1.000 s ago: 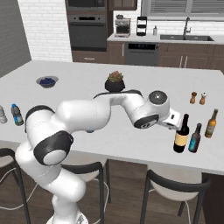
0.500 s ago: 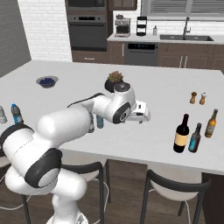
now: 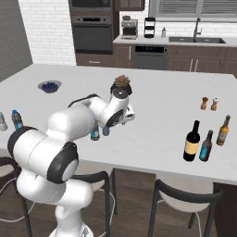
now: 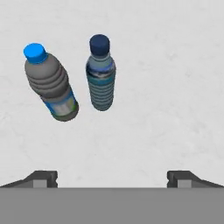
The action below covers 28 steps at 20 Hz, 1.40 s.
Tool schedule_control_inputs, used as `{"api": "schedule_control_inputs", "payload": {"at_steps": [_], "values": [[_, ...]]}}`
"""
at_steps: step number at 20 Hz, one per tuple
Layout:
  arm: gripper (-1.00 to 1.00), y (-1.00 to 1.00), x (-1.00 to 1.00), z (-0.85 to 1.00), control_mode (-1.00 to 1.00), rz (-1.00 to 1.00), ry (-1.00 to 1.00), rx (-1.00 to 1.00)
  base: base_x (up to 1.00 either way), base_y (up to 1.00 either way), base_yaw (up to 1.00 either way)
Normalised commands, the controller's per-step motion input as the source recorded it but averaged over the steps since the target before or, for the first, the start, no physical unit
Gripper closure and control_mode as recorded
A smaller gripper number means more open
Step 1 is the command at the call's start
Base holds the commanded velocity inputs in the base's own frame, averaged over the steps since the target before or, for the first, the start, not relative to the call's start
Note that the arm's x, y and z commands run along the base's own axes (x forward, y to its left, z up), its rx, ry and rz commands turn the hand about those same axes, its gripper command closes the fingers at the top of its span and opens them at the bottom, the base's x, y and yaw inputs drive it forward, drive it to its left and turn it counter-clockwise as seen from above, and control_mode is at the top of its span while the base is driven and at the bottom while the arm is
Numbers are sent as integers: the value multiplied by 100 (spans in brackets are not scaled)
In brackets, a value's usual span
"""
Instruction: Move the plastic bottles in the middle to the plastics group, and the glass bottles in the middle to the glass group.
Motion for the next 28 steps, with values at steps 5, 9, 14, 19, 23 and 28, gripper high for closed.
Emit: {"api": "schedule_control_inputs", "payload": {"at_steps": [5, 9, 14, 19, 23, 28], "values": [[-100, 100, 22, -19, -100, 29, 1, -7, 0, 0, 0], [-100, 77, -54, 76, -100, 2, 0, -22, 0, 0, 0], [-100, 3, -35, 80, -100, -10, 0, -5, 0, 0, 0], [-100, 39, 11, -12, -100, -14, 0, -1, 0, 0, 0], [-100, 25, 29, -5, -100, -30, 2, 0, 0, 0, 0], [-100, 16, 14, 1, -100, -40, 12, 0, 0, 0, 0]]}}
